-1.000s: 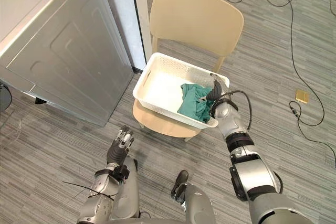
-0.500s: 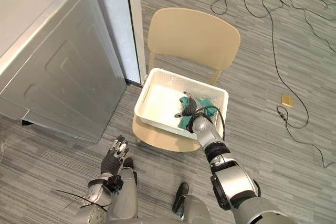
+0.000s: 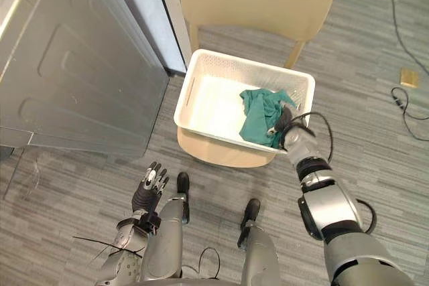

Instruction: Pick up the laundry basket with both hands and put the clothes into the washing machine.

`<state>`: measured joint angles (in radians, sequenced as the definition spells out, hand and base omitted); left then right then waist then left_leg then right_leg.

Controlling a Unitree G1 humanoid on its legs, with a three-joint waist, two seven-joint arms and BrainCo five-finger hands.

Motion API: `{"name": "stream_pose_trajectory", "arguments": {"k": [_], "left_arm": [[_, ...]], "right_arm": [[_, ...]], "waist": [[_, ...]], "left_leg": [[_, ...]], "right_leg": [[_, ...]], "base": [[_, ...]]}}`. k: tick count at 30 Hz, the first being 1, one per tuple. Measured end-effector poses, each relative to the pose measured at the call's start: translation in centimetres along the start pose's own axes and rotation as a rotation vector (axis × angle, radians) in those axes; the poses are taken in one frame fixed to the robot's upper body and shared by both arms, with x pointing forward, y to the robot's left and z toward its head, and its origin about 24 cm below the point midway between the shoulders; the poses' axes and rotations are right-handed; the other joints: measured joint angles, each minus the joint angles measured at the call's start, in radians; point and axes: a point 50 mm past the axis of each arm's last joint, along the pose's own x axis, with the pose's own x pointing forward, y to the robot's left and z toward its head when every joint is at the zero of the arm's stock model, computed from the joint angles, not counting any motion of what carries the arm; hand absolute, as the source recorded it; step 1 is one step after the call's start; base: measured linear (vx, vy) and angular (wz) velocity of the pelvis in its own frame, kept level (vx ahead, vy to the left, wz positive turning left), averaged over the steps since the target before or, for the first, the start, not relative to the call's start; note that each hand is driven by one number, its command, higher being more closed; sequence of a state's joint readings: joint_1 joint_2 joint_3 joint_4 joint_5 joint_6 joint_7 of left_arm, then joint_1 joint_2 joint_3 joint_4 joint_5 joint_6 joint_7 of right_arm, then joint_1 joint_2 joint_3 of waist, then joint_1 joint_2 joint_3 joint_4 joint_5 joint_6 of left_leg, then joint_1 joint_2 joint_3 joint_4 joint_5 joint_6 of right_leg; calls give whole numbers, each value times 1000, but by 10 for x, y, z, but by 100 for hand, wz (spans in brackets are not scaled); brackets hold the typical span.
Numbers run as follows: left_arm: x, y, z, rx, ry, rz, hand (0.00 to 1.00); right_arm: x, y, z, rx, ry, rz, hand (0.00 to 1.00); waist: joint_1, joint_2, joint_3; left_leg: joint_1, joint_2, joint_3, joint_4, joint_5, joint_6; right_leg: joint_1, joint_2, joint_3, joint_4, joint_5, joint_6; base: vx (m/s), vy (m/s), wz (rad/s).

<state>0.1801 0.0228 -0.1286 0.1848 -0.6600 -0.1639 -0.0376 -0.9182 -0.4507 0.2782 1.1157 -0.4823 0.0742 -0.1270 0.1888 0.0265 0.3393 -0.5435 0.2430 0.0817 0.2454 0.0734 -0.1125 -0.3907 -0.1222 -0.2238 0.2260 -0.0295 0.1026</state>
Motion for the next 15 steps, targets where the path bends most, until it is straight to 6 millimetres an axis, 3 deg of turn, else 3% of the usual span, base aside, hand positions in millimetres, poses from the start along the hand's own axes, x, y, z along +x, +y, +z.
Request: {"name": "stream_pose_trajectory", "arguments": {"k": [5,10,11,15], "left_arm": [[2,-28,9,-146,-60,-80,0],[3,-43,16,-209,-92,-132,0],[3,-46,15,-232,-93,-134,0],[3,-50,18,-248,-107,-153,0]], "right_arm": [[8,-57,-7,-132,21,-105,0],[8,-82,-12,-153,35,-147,0],[8,-94,-10,-114,23,-173,100],[7,-106,-8,4,12,-199,100]], "waist": [[25,20,53],[43,25,86],[43,25,86],[43,26,90]], "left_leg": [[-38,-17,-28,-127,86,-2],[-82,-26,-38,-186,126,-2],[-91,-34,-39,-208,140,-1],[-98,-43,-47,-239,153,-1]], "right_leg": [[-69,-5,-33,-2,4,-3],[-140,-16,-52,20,2,-3],[-162,-23,-53,30,-2,-1],[-189,-35,-58,56,-20,-2]], "base": [[20,-27,22],[25,-26,10],[26,-8,7],[21,-21,9]]}}
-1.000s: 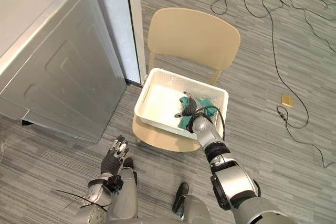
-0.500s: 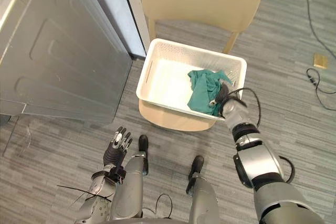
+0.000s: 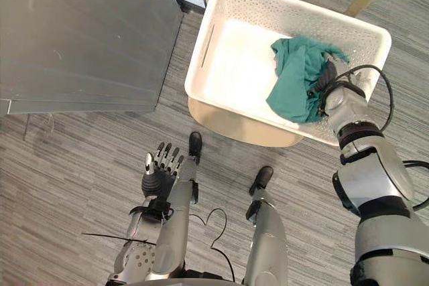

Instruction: Pick up the laundry basket with both hands and put the clothes into the washing machine.

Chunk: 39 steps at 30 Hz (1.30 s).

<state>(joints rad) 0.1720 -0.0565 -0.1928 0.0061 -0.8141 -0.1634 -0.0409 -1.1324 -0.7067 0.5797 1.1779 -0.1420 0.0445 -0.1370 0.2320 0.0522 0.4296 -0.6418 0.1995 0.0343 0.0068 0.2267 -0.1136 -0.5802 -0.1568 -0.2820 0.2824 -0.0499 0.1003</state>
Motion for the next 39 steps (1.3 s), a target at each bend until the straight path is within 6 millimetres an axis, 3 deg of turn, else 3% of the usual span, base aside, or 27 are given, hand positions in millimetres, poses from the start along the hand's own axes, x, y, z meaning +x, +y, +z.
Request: {"name": "stream_pose_trajectory", "arguments": {"k": [3,7,12,13,15,18,22,24,26,28,30,35,39], "left_arm": [[0,1,1,-4,-6,5,0],[5,-2,4,-10,-18,-7,0],[11,-2,15,-4,-70,11,0],[11,-2,16,-3,-76,11,0],[14,-6,22,10,-104,1,0],[18,-12,35,72,-163,-19,0],[17,-8,53,247,-222,-29,0],[17,-3,61,346,-245,-13,0],[17,-2,66,442,-253,-22,0],[19,-3,75,600,-276,-34,0],[23,-5,83,699,-309,-45,0],[32,-16,93,971,-339,-134,0],[52,-28,82,1159,-281,-280,0]], "right_arm": [[1,-10,4,72,-16,-23,100],[0,-6,12,258,-58,-35,100],[-15,41,21,578,-83,56,100],[-17,43,21,621,-87,47,100],[-23,40,22,736,-123,5,100],[-37,17,25,907,-215,-149,100],[-62,10,20,1053,-296,-282,100],[-75,21,13,1101,-289,-294,100],[-86,37,9,1101,-271,-274,100],[-100,52,7,1122,-273,-234,100],[-108,55,8,1126,-305,-205,100],[-133,46,14,1104,-466,-152,100],[-147,38,32,1092,-622,-75,100]], "waist": [[0,0,0],[1,0,0],[-2,-3,1],[-2,-3,1],[-10,-7,2],[-33,-17,0],[-60,-84,-61],[-87,-124,-105],[-94,-151,-153],[-116,-157,-208],[-126,-154,-229],[-181,-152,-298],[-221,-149,-320]], "left_leg": [[-9,1,-1,-3,1,-1],[-7,4,1,7,1,-2],[57,17,0,10,1,-2],[69,19,0,10,0,-3],[103,23,-1,10,0,-4],[169,24,-1,1,-4,-8],[235,20,4,-10,-16,-16],[269,21,4,-14,-22,-20],[311,22,23,-30,-27,-25],[351,16,28,-38,-36,-25],[388,13,44,-50,-40,-24],[474,9,93,-99,-40,-23],[500,10,121,-100,-45,-23]], "right_leg": [[-11,1,-1,3,-1,0],[-6,4,1,3,-1,0],[59,14,-3,2,-1,-1],[70,15,-6,2,-2,-2],[109,17,-16,3,-8,-11],[170,17,-19,11,-26,-8],[219,20,-16,18,-52,-7],[257,25,-12,3,-53,-7],[291,36,11,-22,-50,-5],[336,37,12,-51,-46,-2],[367,36,23,-72,-39,3],[437,44,64,-148,-3,11],[451,47,103,-183,25,13]], "base": [[16,-36,1],[57,-43,-2],[64,-53,-2],[35,-54,4],[2,-38,8],[-34,-23,7],[-44,-14,-4],[29,-10,-4],[78,-21,-15],[93,0,-3],[94,20,-13],[82,28,-26],[5,29,-30]]}}
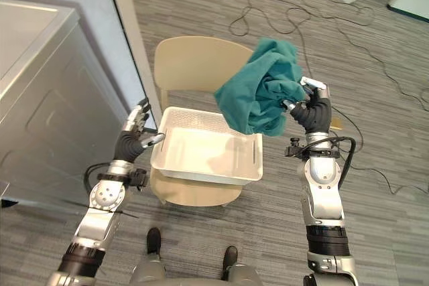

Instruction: Pick up the laundry basket with both hands and put the clothes into the washing machine.

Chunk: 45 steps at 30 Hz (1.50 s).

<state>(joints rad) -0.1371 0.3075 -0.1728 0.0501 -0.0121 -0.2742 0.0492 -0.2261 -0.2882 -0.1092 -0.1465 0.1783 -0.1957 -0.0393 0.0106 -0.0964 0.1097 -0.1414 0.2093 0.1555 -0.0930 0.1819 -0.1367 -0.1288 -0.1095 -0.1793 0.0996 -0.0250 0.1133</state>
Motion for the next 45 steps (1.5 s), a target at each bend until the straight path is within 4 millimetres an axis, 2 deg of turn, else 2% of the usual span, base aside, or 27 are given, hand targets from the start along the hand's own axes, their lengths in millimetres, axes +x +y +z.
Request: {"name": "stream_pose_trajectory", "arguments": {"k": [3,8,11,13,16,21,22,28,34,38,45], "left_arm": [[12,-19,-4,27,13,-184,0],[19,-34,-13,-42,68,-329,0],[30,-38,-8,-76,52,-332,0],[43,-42,6,-107,-2,-315,0],[58,-46,22,-137,-68,-263,0],[69,-49,37,-203,-120,-213,0],[71,-48,39,-220,-128,-200,100],[78,-45,49,-300,-156,-153,100],[81,-40,54,-351,-177,-72,100],[82,-35,65,-364,-227,-28,100],[84,-21,73,-356,-269,138,100]], "right_arm": [[0,15,8,55,-35,127,100],[-4,42,9,144,-28,307,100],[-9,61,6,192,-3,389,100],[-13,70,5,207,7,423,100],[-10,75,11,215,-20,444,100],[-4,78,19,222,-70,449,100],[-4,79,20,226,-74,451,100],[-2,86,24,254,-106,445,100],[-4,94,25,283,-106,458,100],[-5,98,26,313,-109,435,100],[-15,102,15,336,-50,421,100]], "waist": [[-25,1,0],[-26,4,1],[-26,9,4],[-27,17,9],[-29,31,19],[-31,48,34],[-34,50,37],[-49,62,52],[-50,68,63],[-50,67,81],[-51,68,83]], "left_leg": [[4,2,25,0,-1,0],[-12,2,66,-1,-6,-7],[-26,-1,78,-1,-1,0],[-27,-4,79,-1,0,1],[-37,-5,70,-1,2,4],[-49,-6,65,-1,4,5],[-49,-6,64,-1,4,5],[-54,-8,56,-1,4,6],[-54,-8,56,-1,4,6],[-55,-8,56,-1,4,6],[-57,-8,56,-1,4,6]], "right_leg": [[-7,4,26,-22,26,1],[-44,6,85,-55,68,3],[-68,7,100,-59,85,4],[-69,5,99,-59,86,4],[-72,5,96,-58,86,4],[-86,4,93,-52,86,4],[-86,4,91,-52,86,4],[-86,2,78,-50,83,4],[-87,2,77,-50,81,2],[-87,2,77,-50,80,2],[-89,2,76,-50,78,1]], "base": [[-54,28,-25],[-61,23,-32],[-26,12,-17],[0,0,0],[2,5,6],[0,0,1],[0,0,0],[6,-1,3],[0,0,0],[0,0,0],[0,0,0]]}}
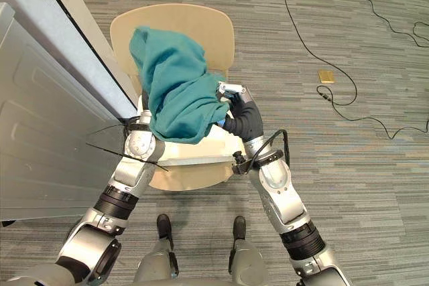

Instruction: Pick up the laundry basket with both hands and put the clothes into the washing machine.

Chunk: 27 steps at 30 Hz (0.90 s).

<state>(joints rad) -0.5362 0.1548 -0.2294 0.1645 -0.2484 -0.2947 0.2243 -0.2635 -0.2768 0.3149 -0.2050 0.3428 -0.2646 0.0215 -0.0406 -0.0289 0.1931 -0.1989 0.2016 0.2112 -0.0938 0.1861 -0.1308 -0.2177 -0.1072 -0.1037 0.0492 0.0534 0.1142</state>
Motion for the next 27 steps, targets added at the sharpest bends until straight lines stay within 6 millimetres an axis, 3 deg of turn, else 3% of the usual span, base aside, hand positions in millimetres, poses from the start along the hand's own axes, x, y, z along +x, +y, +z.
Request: {"name": "stream_pose_trajectory", "arguments": {"k": [1,2,9,18,22,27], "left_arm": [[1,2,3,12,-21,36,100],[1,4,4,10,-25,52,100],[3,20,8,30,-52,191,100],[4,32,11,15,-64,273,100],[2,42,12,13,-66,312,100],[-8,68,19,22,-96,416,100]], "right_arm": [[-2,-1,-3,2,14,-6,100],[-4,-1,-4,3,20,-9,0],[-20,-1,-20,33,114,-54,0],[-25,1,-28,72,145,-101,0],[-36,-12,-34,75,176,-205,0],[-71,-39,-38,59,244,-371,0]], "waist": [[0,0,0],[0,0,0],[-3,0,0],[-11,-2,1],[-21,-2,1],[-33,-2,1]], "left_leg": [[0,0,-1,0,0,0],[0,0,-1,0,0,0],[-2,0,0,0,0,0],[-5,0,13,0,0,0],[-2,0,15,0,-1,-1],[10,1,29,-1,-4,-2]], "right_leg": [[0,0,0,0,0,0],[0,0,-1,0,0,0],[-2,0,1,0,-2,-1],[-21,1,22,3,-1,-1],[-19,1,25,3,-1,-1],[-14,2,36,-1,-1,-1]], "base": [[0,0,0],[0,0,0],[0,0,0],[6,-3,-6],[0,0,0],[-1,-2,-6]]}}
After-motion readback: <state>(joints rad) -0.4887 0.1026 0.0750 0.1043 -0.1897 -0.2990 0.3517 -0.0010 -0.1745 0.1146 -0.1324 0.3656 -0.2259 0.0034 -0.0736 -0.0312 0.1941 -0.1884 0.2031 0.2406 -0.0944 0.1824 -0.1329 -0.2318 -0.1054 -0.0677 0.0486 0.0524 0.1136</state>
